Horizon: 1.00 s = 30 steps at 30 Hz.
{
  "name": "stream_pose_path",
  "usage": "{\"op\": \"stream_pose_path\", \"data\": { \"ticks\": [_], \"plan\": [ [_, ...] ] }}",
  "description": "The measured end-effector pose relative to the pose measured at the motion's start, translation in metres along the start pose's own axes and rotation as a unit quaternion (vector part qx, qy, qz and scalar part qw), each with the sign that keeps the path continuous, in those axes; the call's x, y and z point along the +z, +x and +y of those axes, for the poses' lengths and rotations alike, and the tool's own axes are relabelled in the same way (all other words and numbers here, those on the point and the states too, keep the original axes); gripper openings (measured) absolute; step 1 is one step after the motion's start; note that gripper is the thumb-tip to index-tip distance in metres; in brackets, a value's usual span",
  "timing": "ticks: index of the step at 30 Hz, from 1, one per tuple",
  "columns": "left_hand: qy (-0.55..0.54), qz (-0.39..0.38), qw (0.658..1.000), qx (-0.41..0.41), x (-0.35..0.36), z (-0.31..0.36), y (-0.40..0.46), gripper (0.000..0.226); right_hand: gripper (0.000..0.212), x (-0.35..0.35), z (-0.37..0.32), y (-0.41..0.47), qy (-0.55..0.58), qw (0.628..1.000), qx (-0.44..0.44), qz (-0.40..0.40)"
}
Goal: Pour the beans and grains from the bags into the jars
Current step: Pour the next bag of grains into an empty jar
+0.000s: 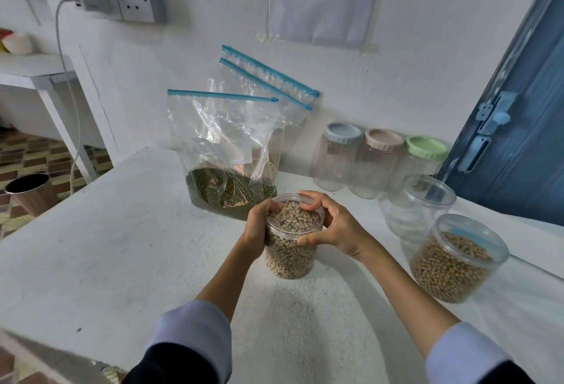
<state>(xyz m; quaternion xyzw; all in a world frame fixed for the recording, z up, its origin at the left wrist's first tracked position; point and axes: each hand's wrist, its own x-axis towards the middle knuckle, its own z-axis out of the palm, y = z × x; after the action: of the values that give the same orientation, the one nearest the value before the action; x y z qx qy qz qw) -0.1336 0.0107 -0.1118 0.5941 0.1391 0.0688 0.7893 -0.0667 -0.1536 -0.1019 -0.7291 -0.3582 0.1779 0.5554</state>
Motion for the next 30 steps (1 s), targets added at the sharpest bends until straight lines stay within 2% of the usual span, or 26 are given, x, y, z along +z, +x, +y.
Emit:
{"op": "stream_pose_path", "data": {
  "ticks": [4,6,9,11,13,15,18,25,30],
  "plan": [
    [0.003,0.008,0.999,0.034,0.001,-0.002,-0.004,0.046,0.069,0.005,-0.002,-0.004,0.005,0.999,-0.007,0.034],
    [-0.012,0.016,0.999,0.049,0.003,-0.008,-0.004,0.064,0.066,0.016,-0.004,-0.005,-0.011,0.997,-0.008,0.081],
    [-0.051,0.064,0.995,0.065,0.007,-0.015,-0.009,0.071,0.067,0.039,-0.013,-0.002,-0.129,0.974,0.005,0.184],
    [-0.061,0.092,0.992,0.066,0.010,-0.018,-0.008,0.068,0.073,0.048,-0.025,0.003,-0.191,0.959,0.014,0.209],
    [-0.055,0.126,0.988,0.075,0.012,-0.018,-0.006,0.063,0.087,0.041,-0.040,0.010,-0.265,0.953,0.049,0.136],
    [-0.032,0.147,0.985,0.088,0.013,-0.015,-0.005,0.058,0.107,0.025,-0.056,0.018,-0.354,0.929,0.107,0.012],
    [0.004,0.139,0.986,0.091,0.010,-0.014,-0.002,0.052,0.111,0.011,-0.072,0.026,-0.415,0.891,0.133,-0.126],
    [0.045,0.106,0.992,0.051,0.007,-0.007,0.002,0.031,0.108,-0.005,-0.088,0.038,-0.463,0.837,0.100,-0.274],
    [0.041,0.081,0.996,0.027,0.006,-0.005,0.002,0.038,0.111,0.000,-0.104,0.044,-0.516,0.780,0.076,-0.345]
  ]
}}
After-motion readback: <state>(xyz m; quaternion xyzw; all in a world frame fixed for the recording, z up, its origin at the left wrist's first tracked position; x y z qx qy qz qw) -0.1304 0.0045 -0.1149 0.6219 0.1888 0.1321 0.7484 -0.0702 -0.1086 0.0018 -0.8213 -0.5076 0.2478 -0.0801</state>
